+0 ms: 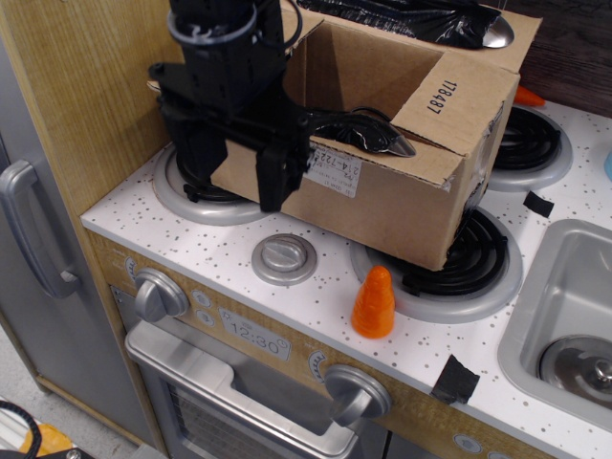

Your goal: Close small4fbox flaps

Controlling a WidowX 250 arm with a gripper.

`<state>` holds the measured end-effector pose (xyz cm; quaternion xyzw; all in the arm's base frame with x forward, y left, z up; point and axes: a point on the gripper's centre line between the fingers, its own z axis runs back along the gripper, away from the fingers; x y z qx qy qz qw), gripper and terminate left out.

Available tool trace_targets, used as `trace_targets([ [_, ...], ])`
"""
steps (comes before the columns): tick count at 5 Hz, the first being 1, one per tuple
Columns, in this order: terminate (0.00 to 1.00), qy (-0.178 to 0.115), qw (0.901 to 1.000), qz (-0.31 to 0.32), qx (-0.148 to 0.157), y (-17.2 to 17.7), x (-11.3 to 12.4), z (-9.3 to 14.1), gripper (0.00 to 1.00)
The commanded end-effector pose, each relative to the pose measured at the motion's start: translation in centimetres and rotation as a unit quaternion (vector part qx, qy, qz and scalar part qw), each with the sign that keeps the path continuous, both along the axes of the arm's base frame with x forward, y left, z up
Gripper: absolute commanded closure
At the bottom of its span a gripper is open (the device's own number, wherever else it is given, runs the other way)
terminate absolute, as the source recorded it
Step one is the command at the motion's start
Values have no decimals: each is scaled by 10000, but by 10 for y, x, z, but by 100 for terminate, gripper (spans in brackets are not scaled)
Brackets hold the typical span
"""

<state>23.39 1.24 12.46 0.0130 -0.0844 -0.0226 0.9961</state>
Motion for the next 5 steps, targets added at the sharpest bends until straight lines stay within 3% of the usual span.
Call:
trace_targets([
  [1, 0, -281, 9982, -512, 136, 0, 43, 22, 0],
  [3, 0, -702, 9934, -797, 424, -17, 75, 38, 0],
  [5, 0, -869, 9888, -1069, 567, -25, 98, 48, 0],
])
